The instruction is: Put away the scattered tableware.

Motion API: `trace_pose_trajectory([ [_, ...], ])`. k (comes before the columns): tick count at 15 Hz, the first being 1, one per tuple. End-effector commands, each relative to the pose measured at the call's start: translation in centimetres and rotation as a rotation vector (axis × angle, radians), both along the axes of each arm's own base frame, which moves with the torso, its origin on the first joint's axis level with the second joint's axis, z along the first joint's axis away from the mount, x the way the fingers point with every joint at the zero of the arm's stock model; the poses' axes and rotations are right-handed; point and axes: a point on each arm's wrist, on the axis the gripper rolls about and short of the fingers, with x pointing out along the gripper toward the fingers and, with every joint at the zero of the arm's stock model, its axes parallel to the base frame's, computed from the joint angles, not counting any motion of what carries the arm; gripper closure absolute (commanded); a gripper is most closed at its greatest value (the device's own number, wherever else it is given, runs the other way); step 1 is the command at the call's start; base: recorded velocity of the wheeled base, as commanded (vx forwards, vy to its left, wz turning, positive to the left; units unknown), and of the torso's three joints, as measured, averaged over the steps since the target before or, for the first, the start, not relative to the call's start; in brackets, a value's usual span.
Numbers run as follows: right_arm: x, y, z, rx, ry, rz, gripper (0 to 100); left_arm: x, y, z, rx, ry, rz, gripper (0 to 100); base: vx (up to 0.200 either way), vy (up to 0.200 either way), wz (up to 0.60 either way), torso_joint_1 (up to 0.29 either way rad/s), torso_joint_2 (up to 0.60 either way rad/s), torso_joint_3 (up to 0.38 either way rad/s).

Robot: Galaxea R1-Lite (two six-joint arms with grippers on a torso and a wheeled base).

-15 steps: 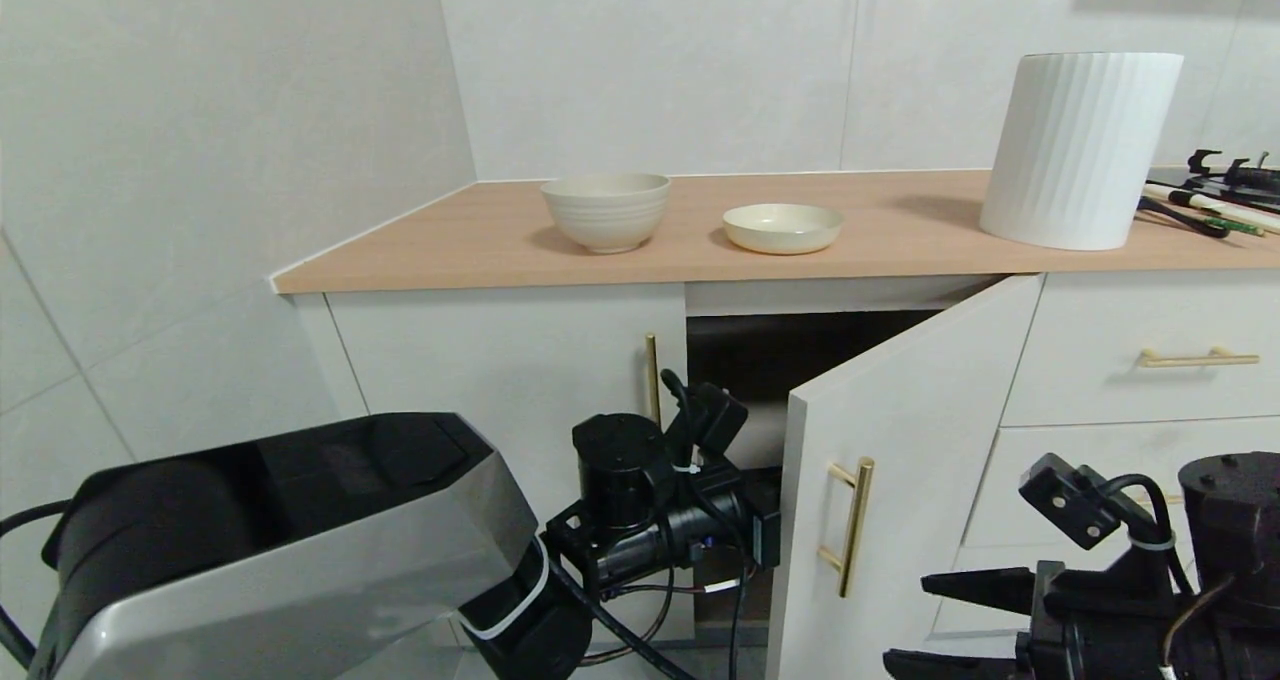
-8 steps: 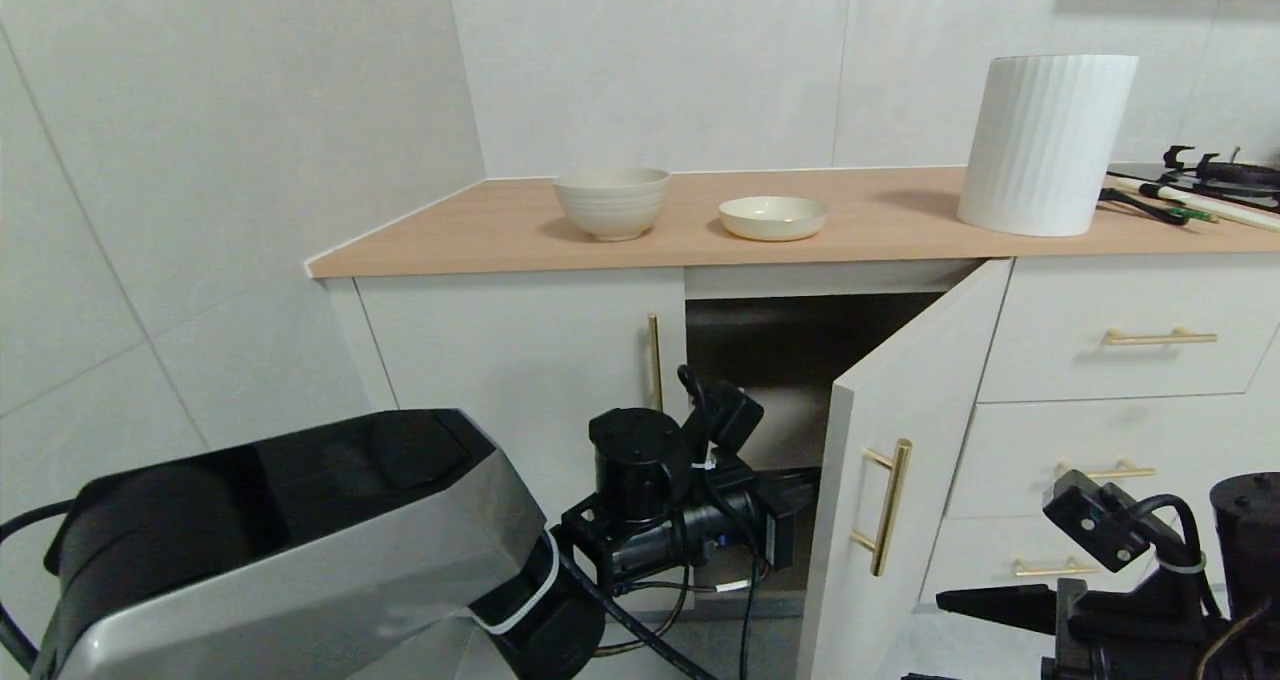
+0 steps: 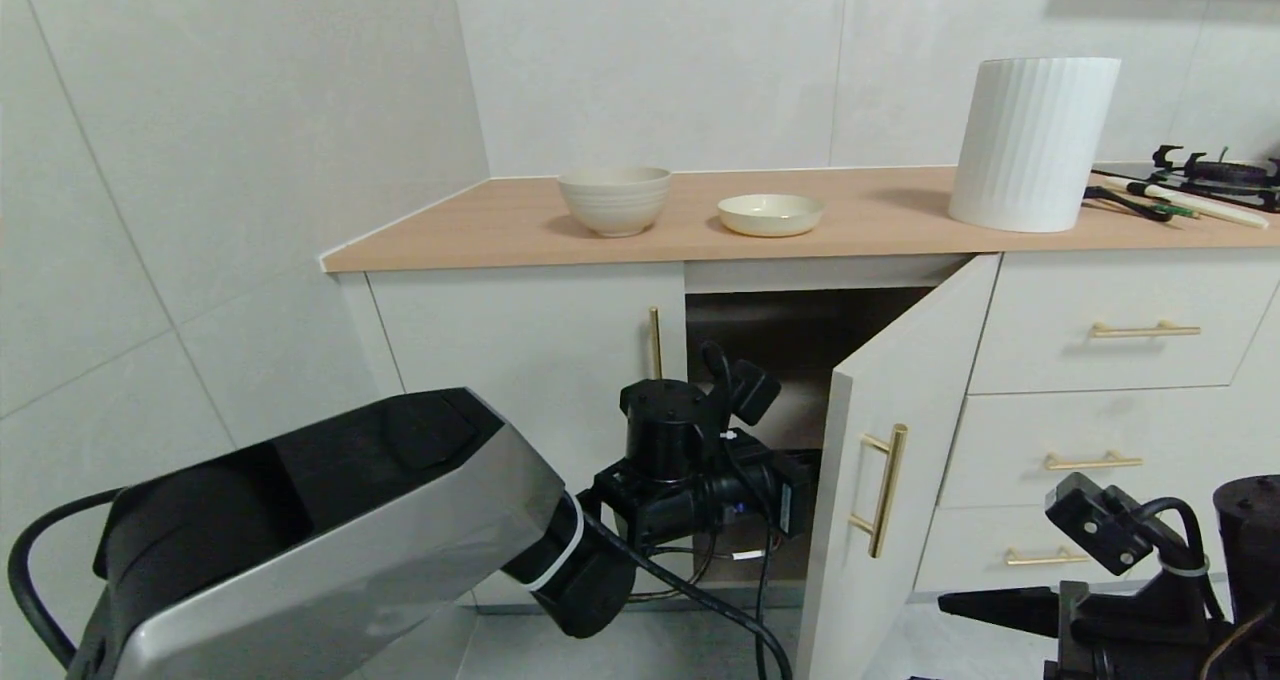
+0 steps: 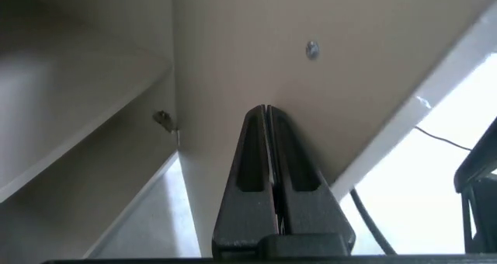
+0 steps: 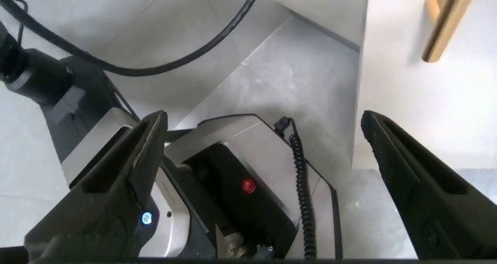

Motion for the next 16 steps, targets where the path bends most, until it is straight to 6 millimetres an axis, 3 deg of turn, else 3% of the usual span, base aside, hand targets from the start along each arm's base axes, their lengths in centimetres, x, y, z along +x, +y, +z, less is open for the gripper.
trace_pose_trajectory([
  [1,0.0,0.0,-0.1,-0.002,0.005,0.001,0,0.2,-0.2,0.2,-0.005,-0.005,-0.002,100,-0.2,0.0,0.0,0.002,0.0,-0.002],
  [3,0.0,0.0,-0.1,-0.002,0.005,0.001,0,0.4,-0.3,0.3,-0.004,-0.003,-0.003,100,-0.2,0.0,0.0,0.01,0.0,0.0],
  [13,0.0,0.1,-0.2,-0.002,0.009,0.008,0,1.3,-1.0,1.1,0.004,0.013,-0.004,100,0.0,0.0,0.0,0.0,0.0,0.0],
  [16,-0.3,0.1,0.2,0.01,-0.01,0.017,0,-0.6,-2.2,3.1,-0.021,-0.015,-0.052,100,0.0,0.0,0.0,0.0,0.0,0.0],
])
